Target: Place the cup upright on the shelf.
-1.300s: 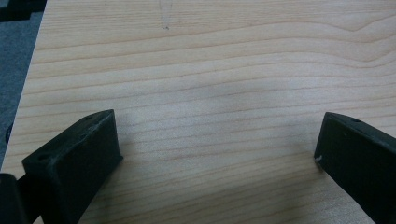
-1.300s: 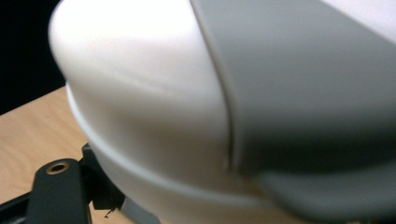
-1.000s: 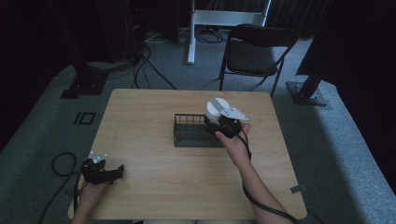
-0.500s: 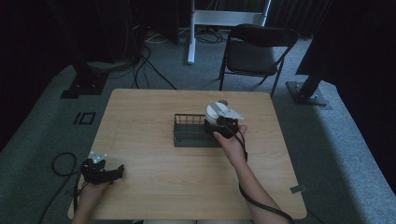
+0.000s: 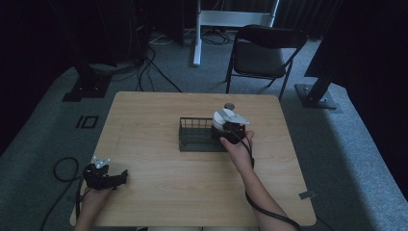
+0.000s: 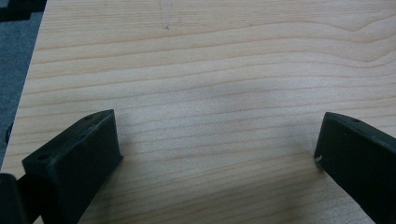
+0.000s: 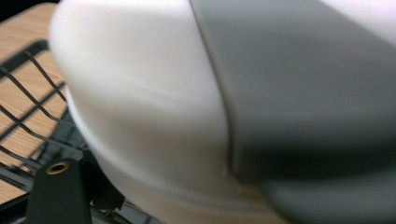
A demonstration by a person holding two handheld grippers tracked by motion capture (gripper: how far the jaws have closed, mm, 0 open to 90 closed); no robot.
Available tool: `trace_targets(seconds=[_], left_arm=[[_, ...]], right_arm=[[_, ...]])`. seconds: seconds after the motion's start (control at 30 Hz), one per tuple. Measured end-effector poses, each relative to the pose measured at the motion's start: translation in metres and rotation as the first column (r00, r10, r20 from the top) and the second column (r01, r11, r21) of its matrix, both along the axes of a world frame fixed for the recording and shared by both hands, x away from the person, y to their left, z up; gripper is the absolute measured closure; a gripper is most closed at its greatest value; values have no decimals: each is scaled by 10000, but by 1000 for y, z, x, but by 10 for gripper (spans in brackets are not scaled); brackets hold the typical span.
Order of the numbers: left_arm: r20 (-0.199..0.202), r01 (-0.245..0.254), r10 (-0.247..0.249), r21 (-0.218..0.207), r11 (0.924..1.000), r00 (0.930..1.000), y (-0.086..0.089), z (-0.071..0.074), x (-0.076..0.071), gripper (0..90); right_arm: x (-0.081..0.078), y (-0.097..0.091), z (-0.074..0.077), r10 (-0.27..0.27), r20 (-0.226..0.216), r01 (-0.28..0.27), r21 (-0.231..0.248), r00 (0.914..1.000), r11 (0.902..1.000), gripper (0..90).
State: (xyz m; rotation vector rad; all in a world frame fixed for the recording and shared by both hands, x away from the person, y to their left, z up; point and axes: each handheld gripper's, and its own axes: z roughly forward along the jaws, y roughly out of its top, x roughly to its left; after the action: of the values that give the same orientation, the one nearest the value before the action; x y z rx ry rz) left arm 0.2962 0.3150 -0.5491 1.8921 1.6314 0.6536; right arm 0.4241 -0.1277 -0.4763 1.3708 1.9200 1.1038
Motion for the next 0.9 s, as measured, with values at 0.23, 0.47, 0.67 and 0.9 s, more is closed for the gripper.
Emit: trace_targets(seconds=[0.23, 0.47, 0.67, 0.9], left_arm=[[-1, -1, 1, -1, 10000, 10000, 0, 0, 0, 2], [1, -2, 2, -2, 10000, 10000, 0, 0, 0, 3], [0, 0, 0, -1, 10000, 10000, 0, 0, 0, 2], [0, -2, 2, -4, 10000, 10000, 0, 0, 0, 2]], right_arm=[[-3, 1, -7, -126, 228, 133, -327, 9997, 9994, 185], [-5, 1, -9, -154, 372, 163, -250, 9992, 9996, 183], [-6, -2, -9, -13, 494, 17, -84, 9988, 10000, 167], [-13, -5, -5, 166, 608, -175, 142, 9980, 9997, 131]])
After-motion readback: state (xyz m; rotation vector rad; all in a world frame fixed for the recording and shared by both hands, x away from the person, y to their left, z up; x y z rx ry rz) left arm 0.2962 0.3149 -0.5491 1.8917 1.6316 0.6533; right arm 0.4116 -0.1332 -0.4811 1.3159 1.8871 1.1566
